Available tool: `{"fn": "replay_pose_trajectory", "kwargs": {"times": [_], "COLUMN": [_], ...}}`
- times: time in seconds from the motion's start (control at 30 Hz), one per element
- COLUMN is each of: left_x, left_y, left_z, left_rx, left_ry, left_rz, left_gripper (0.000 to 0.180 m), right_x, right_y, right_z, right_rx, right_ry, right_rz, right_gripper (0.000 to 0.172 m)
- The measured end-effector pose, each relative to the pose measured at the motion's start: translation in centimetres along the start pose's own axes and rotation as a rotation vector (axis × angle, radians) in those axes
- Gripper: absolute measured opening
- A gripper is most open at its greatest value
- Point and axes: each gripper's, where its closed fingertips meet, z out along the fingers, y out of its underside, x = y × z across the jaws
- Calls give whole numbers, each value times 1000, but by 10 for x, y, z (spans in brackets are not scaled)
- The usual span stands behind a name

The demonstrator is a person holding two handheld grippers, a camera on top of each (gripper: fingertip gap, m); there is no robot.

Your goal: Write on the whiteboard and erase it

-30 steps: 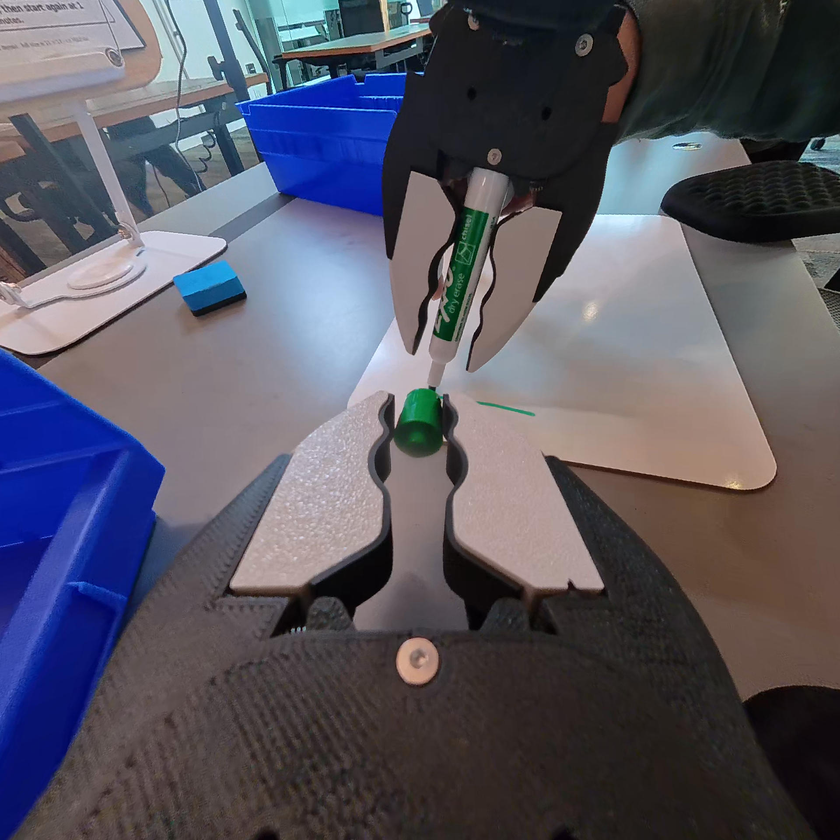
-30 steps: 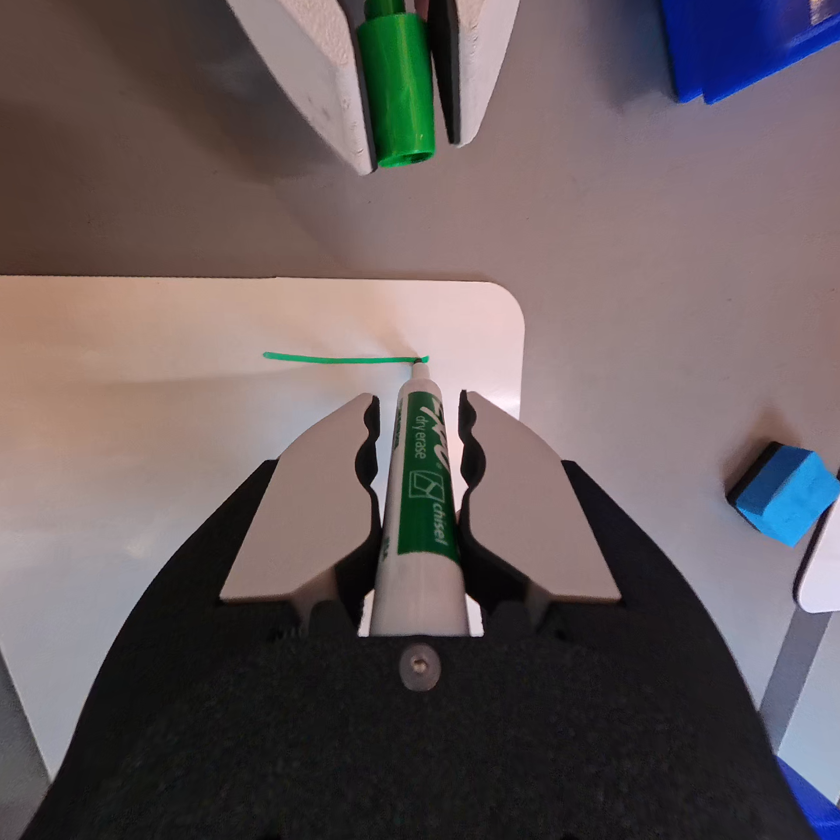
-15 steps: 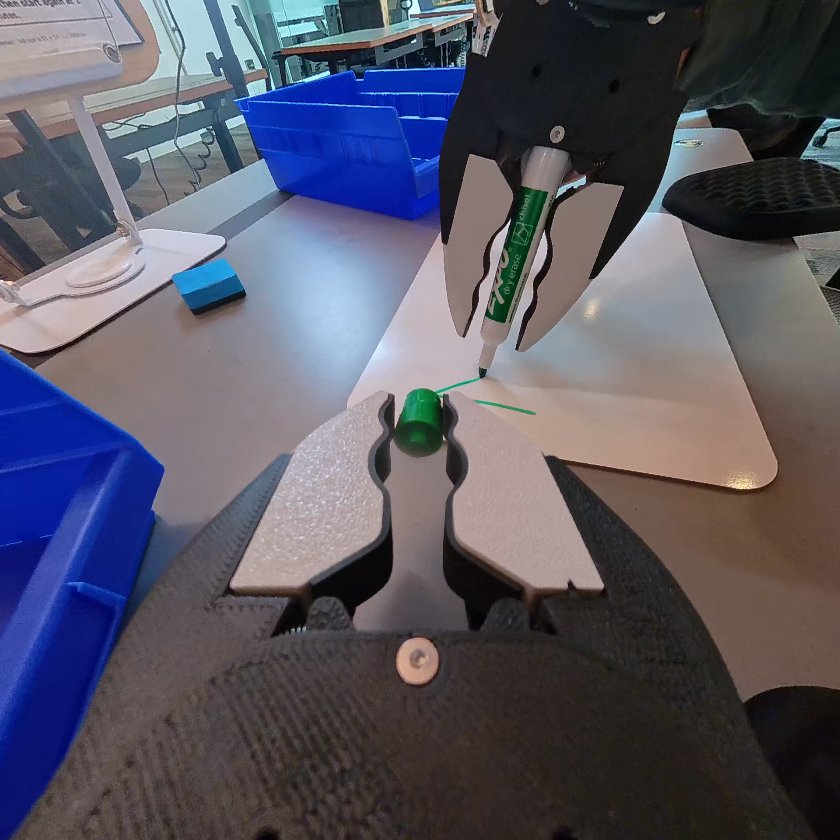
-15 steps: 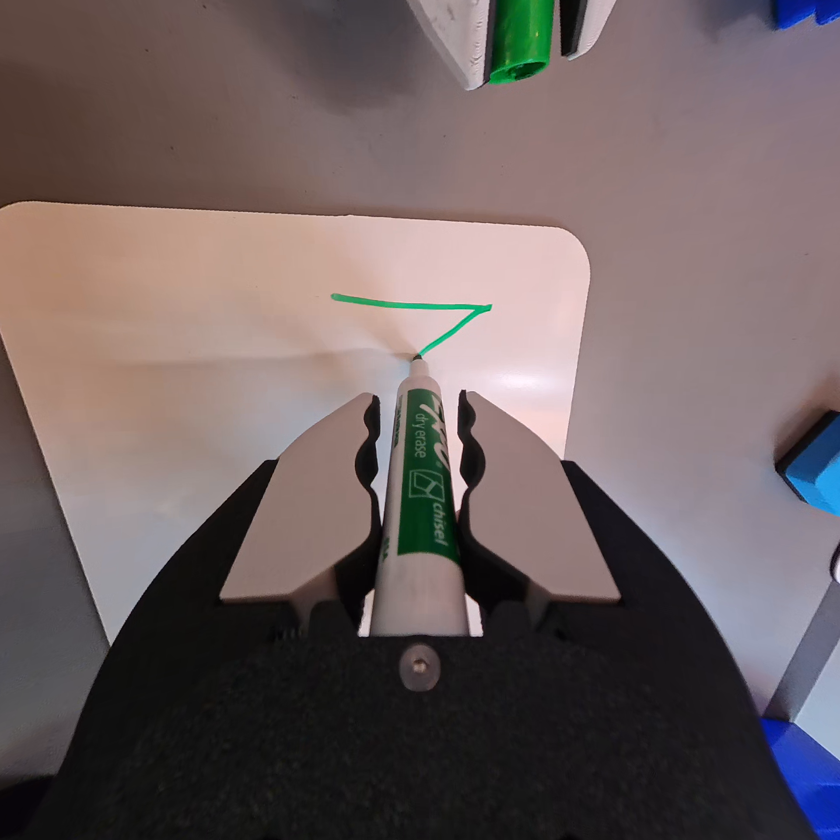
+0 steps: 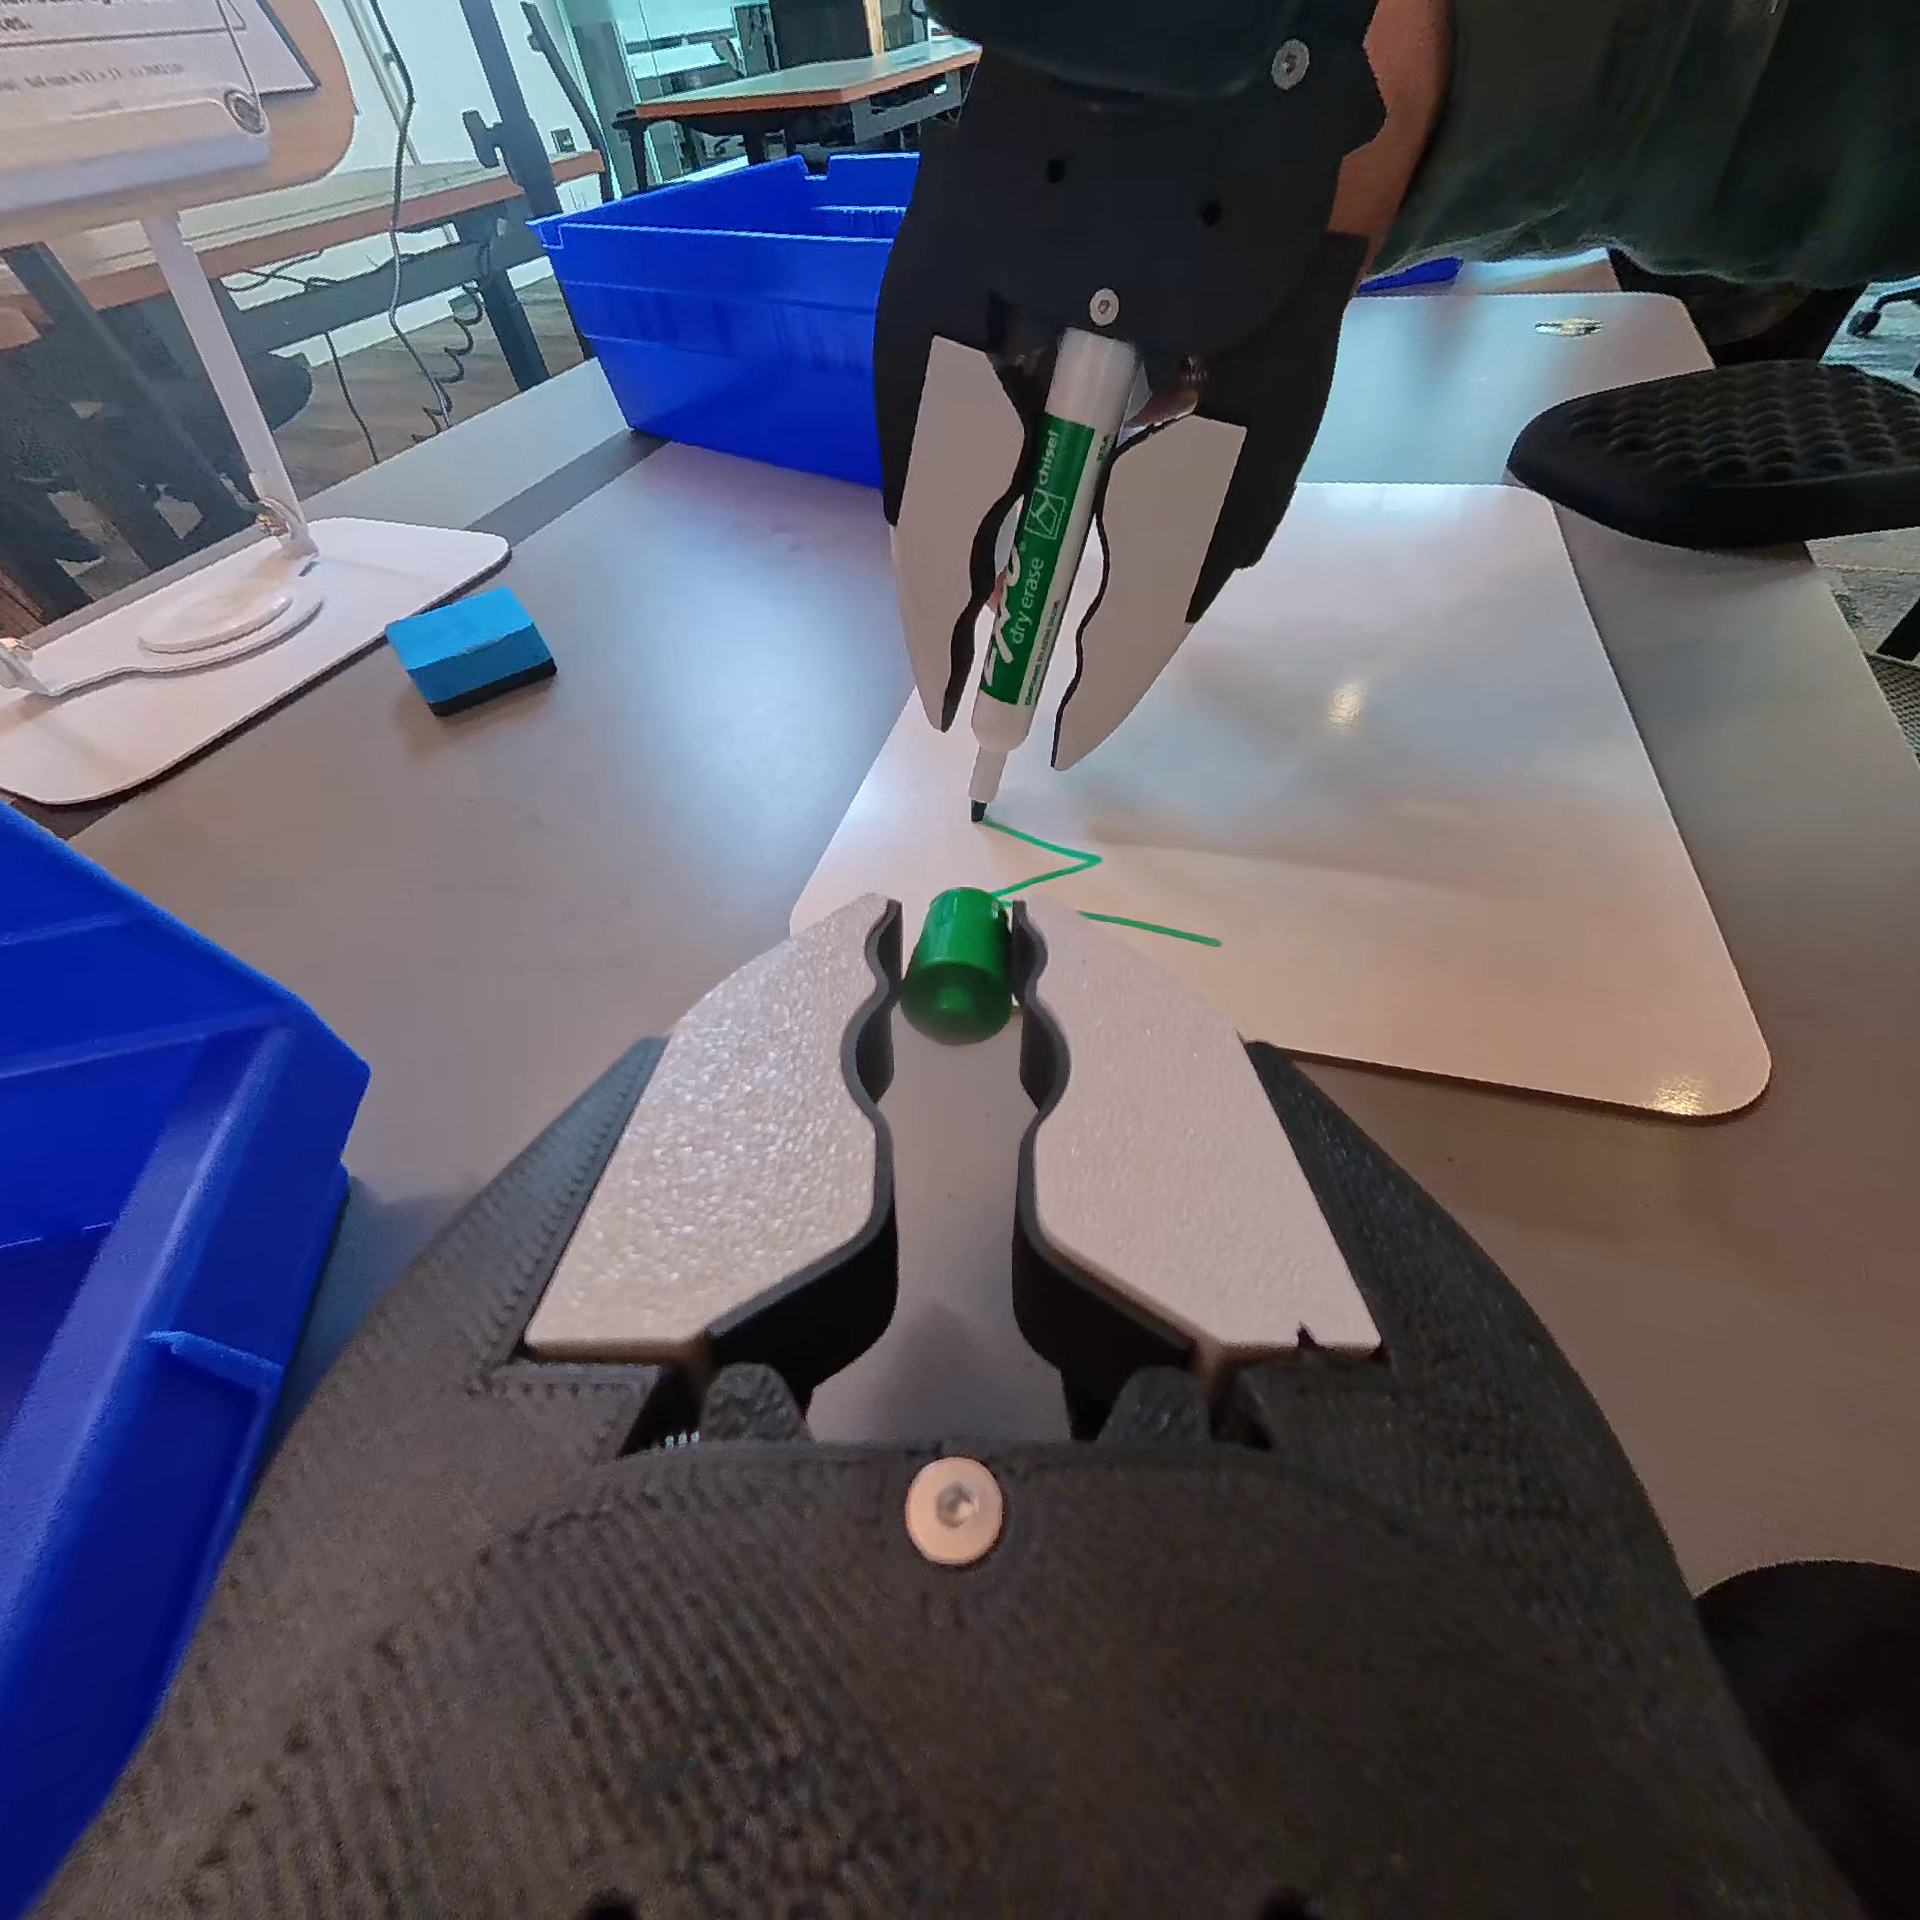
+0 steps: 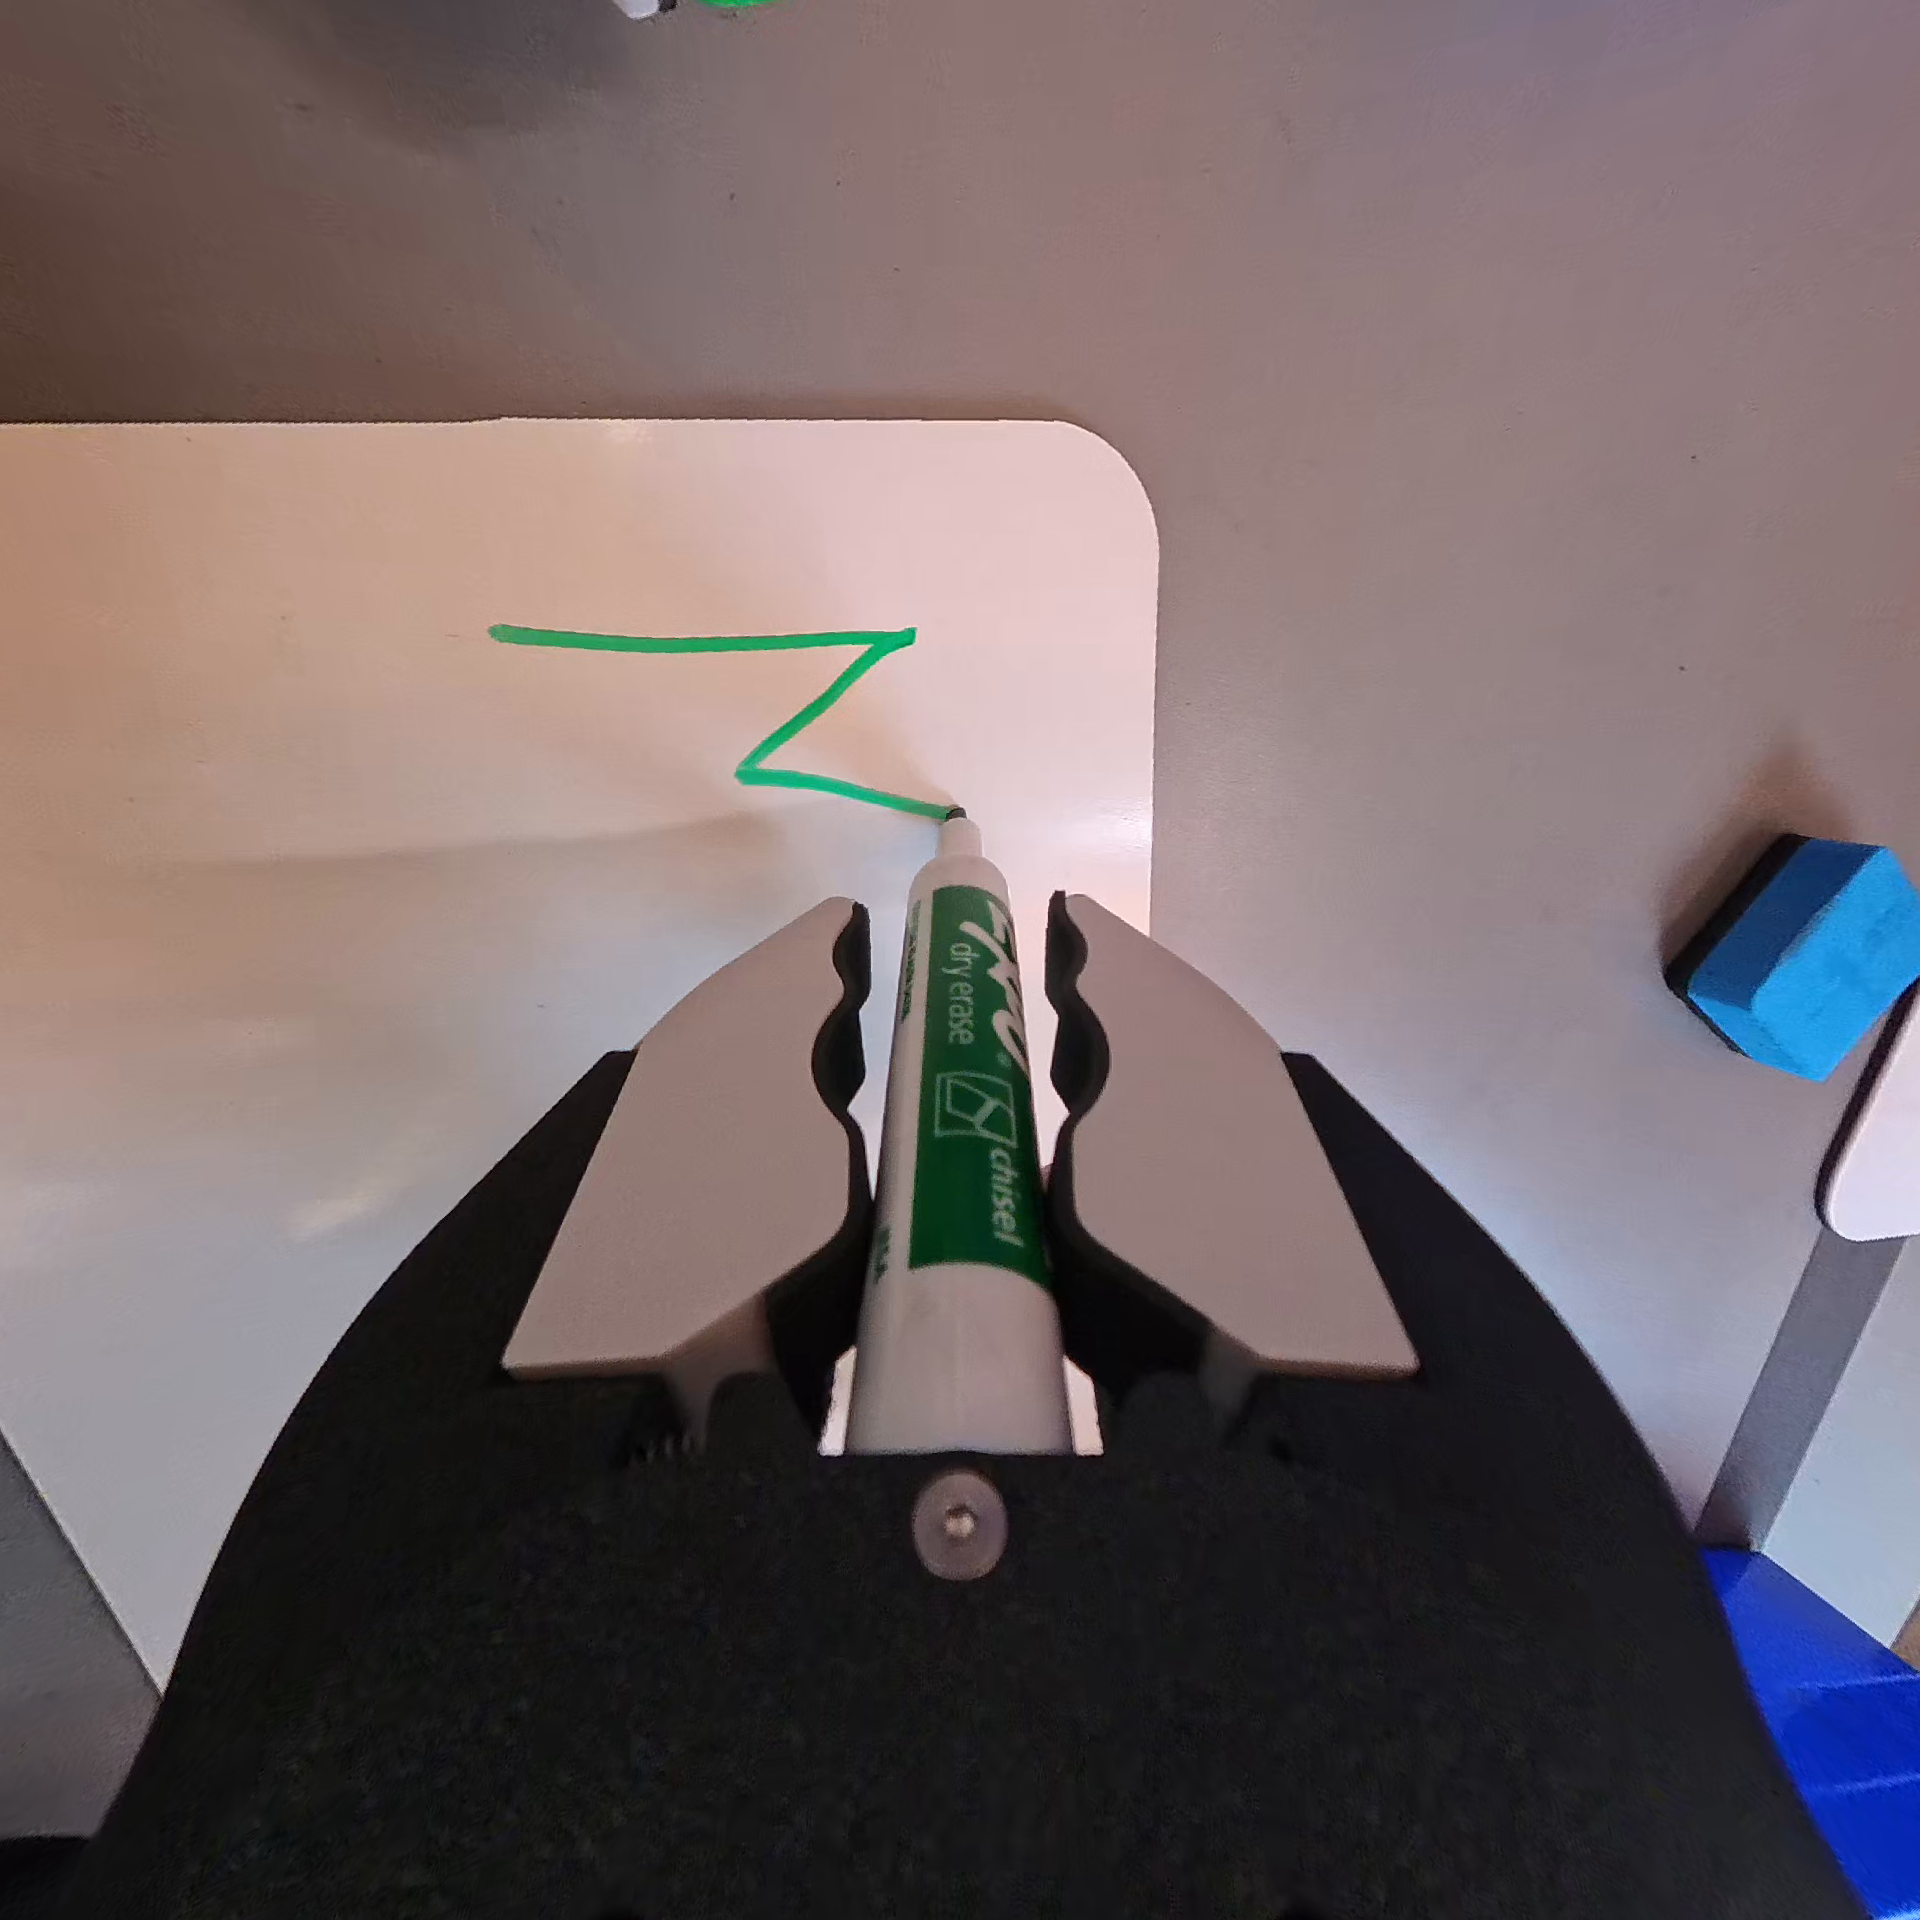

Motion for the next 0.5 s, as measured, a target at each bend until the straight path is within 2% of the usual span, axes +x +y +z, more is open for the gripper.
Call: {"fn": "replay_pose_trajectory", "kwargs": {"times": [0.13,0.37,0.5], "left_x": [0,1,1], "left_y": [0,0,0], "left_z": [0,0,1], "left_rx": [-1,-3,-4], "left_ry": [-1,-1,-4], "left_rz": [2,4,10], "left_gripper": [20,20,20], "right_x": [-14,-68,-48], "right_y": [0,0,2], "right_z": [-4,-17,-21], "right_rx": [-3,10,53], "right_ry": [-38,-137,-71], "right_rz": [-1,-21,56], "right_gripper": [34,34,34]}}
